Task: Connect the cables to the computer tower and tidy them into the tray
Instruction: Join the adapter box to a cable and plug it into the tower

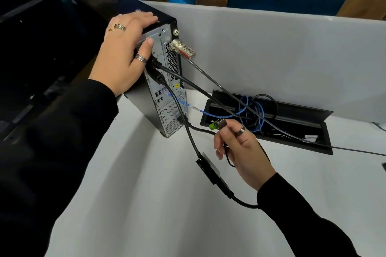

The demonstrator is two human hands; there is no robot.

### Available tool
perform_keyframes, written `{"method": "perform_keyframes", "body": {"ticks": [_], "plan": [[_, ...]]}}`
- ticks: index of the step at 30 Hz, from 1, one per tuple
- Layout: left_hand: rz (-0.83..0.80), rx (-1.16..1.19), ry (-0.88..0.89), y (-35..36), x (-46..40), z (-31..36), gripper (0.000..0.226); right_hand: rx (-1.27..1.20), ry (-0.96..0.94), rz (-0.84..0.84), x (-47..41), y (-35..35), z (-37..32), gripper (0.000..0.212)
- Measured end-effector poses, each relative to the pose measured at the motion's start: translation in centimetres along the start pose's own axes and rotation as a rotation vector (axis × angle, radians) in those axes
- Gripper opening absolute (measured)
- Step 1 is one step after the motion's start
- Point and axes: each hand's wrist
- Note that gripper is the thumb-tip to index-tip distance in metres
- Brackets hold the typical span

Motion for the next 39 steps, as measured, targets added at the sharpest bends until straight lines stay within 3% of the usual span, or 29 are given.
{"method": "perform_keyframes", "body": {"ticks": [5,13,16,23,28,32,39], "plan": [[0.005,0.004,0.020,0.1,0.0,-0.4,0.040,-0.027,0.041,-0.003,-0.6,0.3,0.6,0.037],[0.048,0.030,0.061,0.6,0.3,-0.8,0.039,0.112,0.083,0.033,-2.2,1.0,0.8,0.025],[0.049,0.044,0.083,0.7,0.3,-1.1,0.042,0.275,0.006,0.028,-3.2,1.7,1.1,0.020],[-0.116,0.036,0.186,-0.6,0.9,-2.4,0.080,0.813,-0.234,0.036,-6.0,4.2,1.7,0.016],[-0.200,-0.142,0.276,-1.1,0.7,-3.3,0.114,1.083,-0.326,0.068,-8.0,5.3,2.3,0.016],[-0.186,-0.202,0.274,-0.8,0.7,-3.4,0.118,1.165,-0.313,0.130,-9.0,6.1,2.4,0.034],[-0.163,-0.210,0.260,-0.4,0.9,-3.4,0.119,1.200,-0.402,0.189,-9.5,7.1,2.8,0.033]]}}
Point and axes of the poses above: each hand's wrist, its own x-axis away from the middle knuckle, its own y-axis out of the palm, z = x × y, and after that the axes turned 2 degrees about y, right-handed
